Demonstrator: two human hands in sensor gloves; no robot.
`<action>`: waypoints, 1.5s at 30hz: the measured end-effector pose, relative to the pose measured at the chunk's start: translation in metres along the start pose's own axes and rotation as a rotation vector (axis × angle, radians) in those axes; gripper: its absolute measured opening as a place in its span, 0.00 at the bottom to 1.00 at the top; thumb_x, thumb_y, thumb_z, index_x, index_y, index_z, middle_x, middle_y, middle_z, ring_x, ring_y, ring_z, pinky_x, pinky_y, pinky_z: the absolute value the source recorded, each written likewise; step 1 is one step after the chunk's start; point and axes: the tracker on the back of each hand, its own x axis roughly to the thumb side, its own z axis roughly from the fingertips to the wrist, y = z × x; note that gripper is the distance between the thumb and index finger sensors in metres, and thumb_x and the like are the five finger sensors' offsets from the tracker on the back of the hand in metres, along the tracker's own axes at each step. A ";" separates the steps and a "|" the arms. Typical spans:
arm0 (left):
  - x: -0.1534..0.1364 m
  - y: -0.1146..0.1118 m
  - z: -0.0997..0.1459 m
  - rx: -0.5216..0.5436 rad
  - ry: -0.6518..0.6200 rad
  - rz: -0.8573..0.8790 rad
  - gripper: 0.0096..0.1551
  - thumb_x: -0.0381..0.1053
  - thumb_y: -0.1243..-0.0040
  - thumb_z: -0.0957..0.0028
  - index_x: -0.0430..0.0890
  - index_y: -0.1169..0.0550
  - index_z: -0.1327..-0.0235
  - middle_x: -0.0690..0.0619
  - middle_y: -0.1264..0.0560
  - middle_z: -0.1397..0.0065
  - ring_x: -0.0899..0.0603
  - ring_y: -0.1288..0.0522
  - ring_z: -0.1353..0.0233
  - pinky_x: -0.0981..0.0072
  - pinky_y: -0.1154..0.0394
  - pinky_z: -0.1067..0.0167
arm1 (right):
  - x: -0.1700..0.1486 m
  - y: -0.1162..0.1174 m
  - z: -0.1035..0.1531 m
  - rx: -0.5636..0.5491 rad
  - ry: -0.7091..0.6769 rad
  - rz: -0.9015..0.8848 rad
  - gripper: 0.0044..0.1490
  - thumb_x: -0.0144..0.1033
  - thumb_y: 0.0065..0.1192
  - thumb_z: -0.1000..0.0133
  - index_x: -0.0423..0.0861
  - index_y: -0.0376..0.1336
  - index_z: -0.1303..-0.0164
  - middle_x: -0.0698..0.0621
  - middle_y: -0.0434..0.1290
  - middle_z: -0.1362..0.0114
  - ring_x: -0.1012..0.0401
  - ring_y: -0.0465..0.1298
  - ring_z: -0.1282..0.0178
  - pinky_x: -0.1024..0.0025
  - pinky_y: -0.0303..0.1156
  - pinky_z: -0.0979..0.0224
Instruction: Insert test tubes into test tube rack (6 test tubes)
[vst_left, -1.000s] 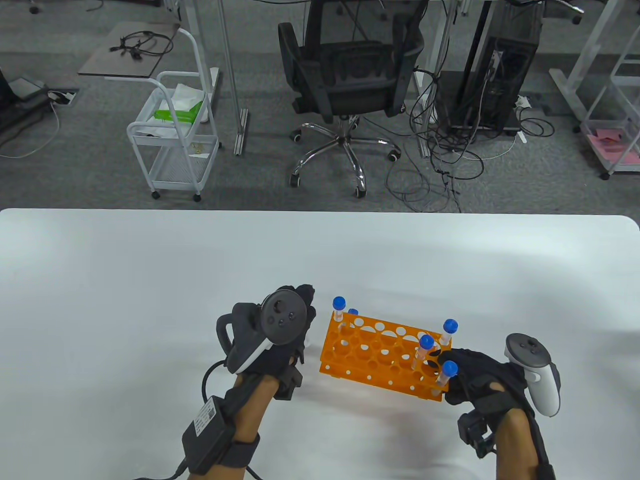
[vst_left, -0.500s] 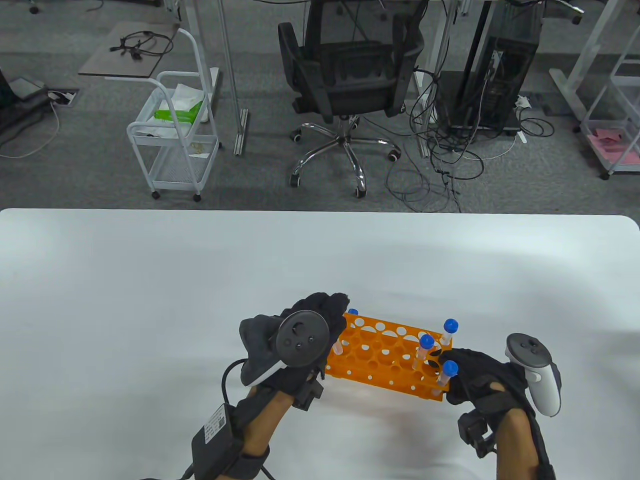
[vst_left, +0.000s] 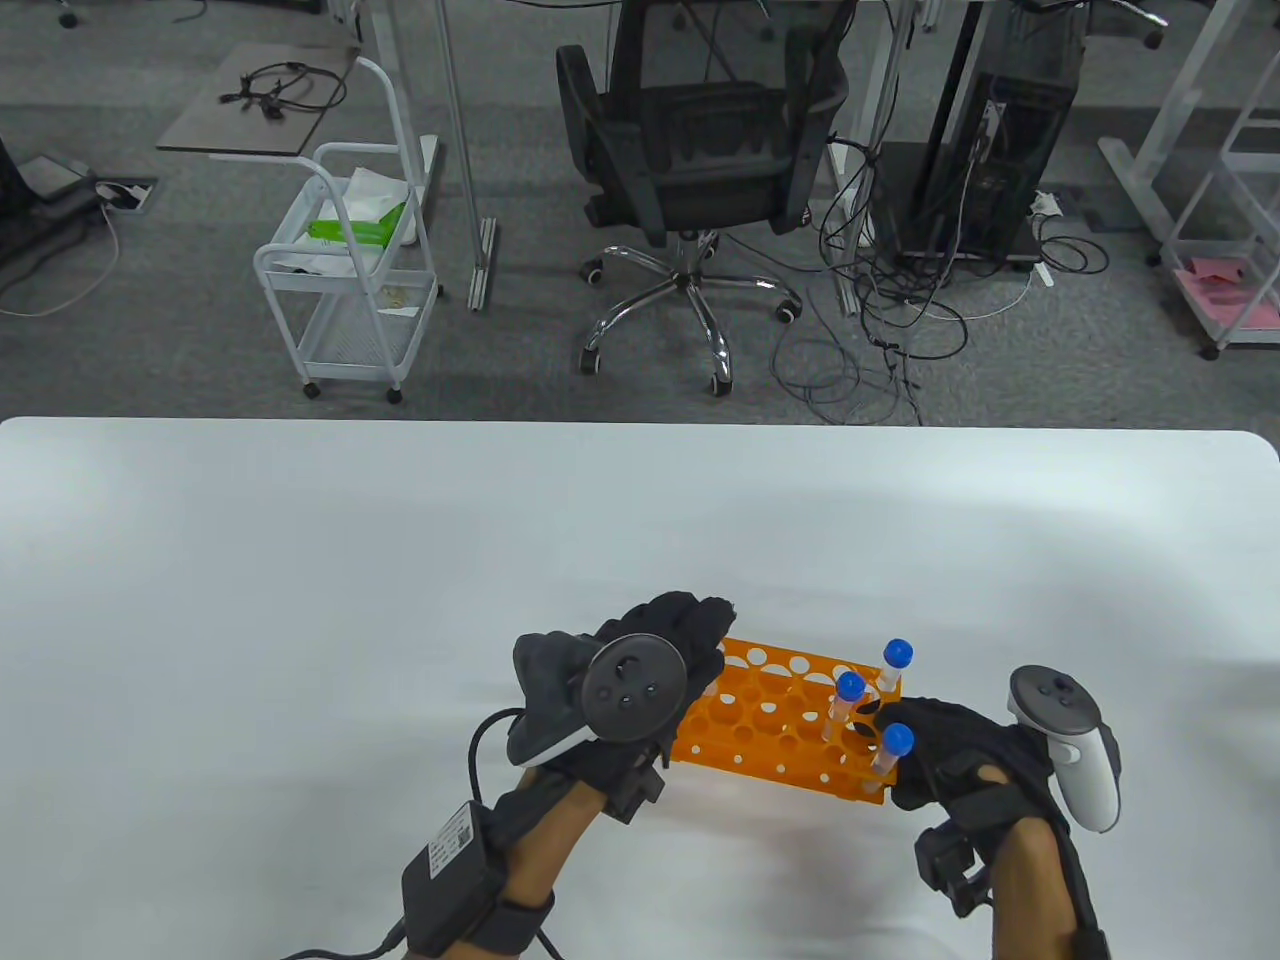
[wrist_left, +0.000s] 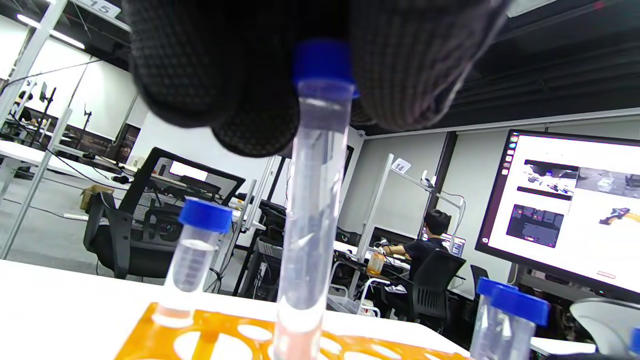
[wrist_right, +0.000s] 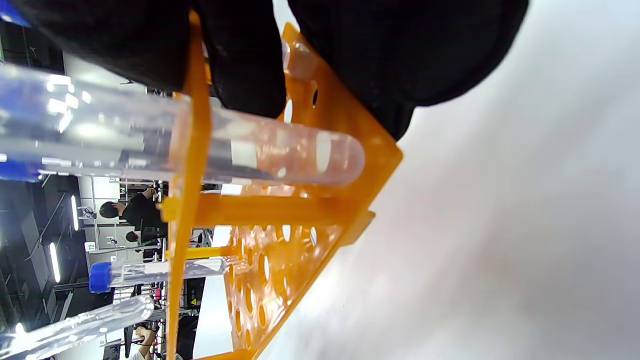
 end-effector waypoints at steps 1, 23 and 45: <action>0.000 -0.001 -0.001 -0.004 0.000 -0.011 0.25 0.50 0.31 0.55 0.52 0.19 0.42 0.46 0.20 0.36 0.45 0.15 0.45 0.58 0.15 0.49 | 0.000 0.000 0.000 0.000 0.000 0.001 0.32 0.59 0.63 0.45 0.49 0.70 0.38 0.40 0.67 0.23 0.48 0.83 0.41 0.50 0.78 0.42; 0.007 -0.031 -0.009 -0.159 -0.026 -0.137 0.24 0.47 0.29 0.55 0.53 0.17 0.43 0.48 0.19 0.35 0.44 0.16 0.42 0.55 0.16 0.47 | 0.000 0.003 -0.001 0.005 -0.007 0.036 0.32 0.59 0.63 0.45 0.49 0.70 0.38 0.39 0.67 0.22 0.48 0.83 0.41 0.49 0.78 0.42; 0.008 -0.048 -0.011 -0.234 -0.005 -0.166 0.25 0.48 0.30 0.54 0.53 0.18 0.41 0.47 0.21 0.33 0.43 0.16 0.40 0.53 0.17 0.45 | -0.001 0.005 -0.002 0.010 -0.009 0.027 0.32 0.58 0.64 0.45 0.49 0.70 0.38 0.39 0.67 0.23 0.48 0.83 0.41 0.49 0.78 0.42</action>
